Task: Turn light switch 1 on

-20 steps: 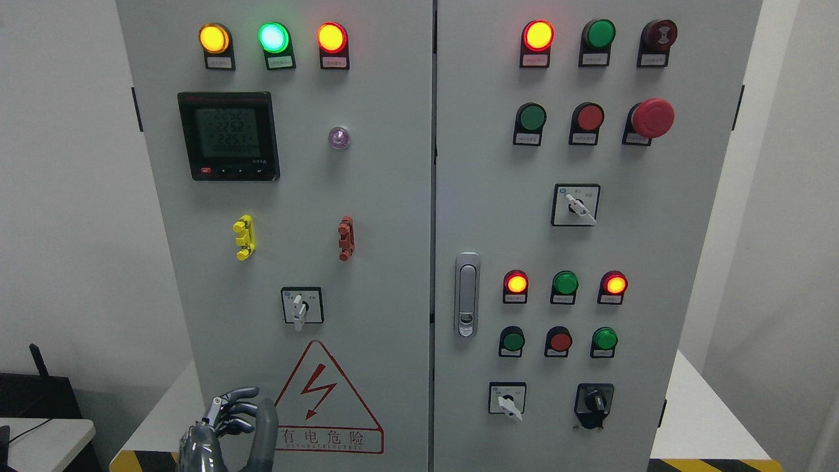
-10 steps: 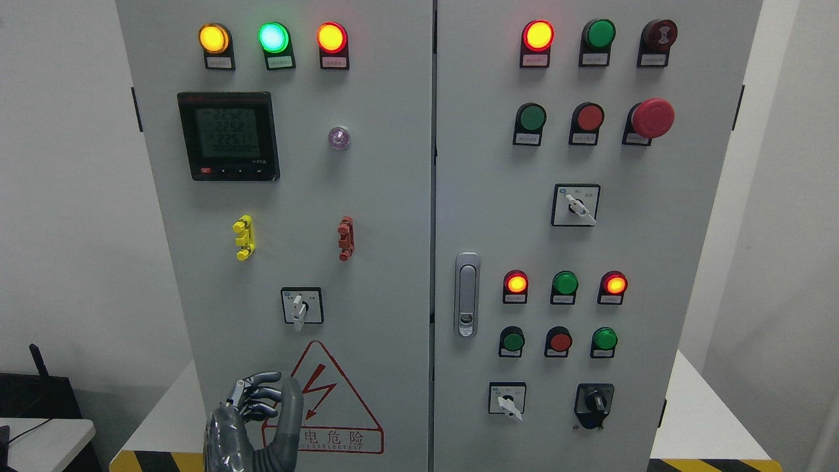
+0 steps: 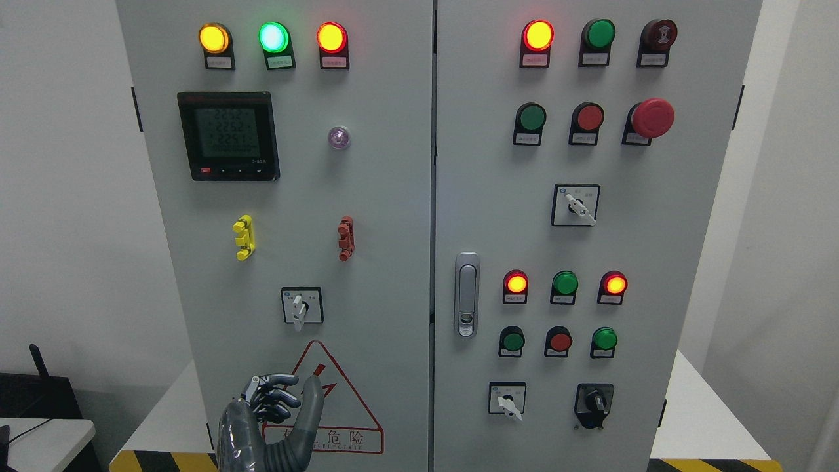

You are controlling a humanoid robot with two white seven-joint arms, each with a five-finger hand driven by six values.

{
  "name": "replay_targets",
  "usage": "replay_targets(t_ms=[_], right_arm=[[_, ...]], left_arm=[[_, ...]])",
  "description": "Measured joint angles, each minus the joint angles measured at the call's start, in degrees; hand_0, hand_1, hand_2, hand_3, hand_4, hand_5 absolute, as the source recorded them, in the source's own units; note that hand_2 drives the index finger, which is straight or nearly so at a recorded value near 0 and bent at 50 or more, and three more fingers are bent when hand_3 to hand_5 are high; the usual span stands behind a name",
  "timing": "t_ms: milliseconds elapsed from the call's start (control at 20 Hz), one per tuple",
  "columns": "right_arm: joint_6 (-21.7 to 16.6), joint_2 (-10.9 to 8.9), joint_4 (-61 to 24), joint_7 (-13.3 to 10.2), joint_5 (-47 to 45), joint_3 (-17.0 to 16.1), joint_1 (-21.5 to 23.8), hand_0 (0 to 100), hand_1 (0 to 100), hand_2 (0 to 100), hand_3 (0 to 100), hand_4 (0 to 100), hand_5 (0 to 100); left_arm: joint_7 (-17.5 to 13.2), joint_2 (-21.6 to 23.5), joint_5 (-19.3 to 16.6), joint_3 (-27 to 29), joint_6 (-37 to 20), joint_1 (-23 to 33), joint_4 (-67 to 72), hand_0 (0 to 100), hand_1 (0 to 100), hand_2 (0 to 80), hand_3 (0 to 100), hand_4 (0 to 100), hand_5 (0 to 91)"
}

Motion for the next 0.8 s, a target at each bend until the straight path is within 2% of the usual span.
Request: replay_targets(t_ms=[251,501,802], right_arm=[[0.0,0.00,0.0,0.0,0.0,0.0,0.0,12,39,0,0,0,0],[0.0,0.00,0.0,0.0,0.0,0.0,0.0,12,39,0,0,0,0],[0.0,0.00,0.0,0.0,0.0,0.0,0.0,12,39,0,0,0,0]], left_arm=[[0.8,-0.2,0.2,0.4,0.8,-1.0,0.0,19,56,47.4,73,80,70.2],[1.1,-0.3,0.1,1.0,1.2,-2.9,0.2,17,59,41.3,67,77,68.5],[1.8,-0.5,0.0,2.0,3.0,-4.8,0.5,16,60,39.4,66,75,66.7]])
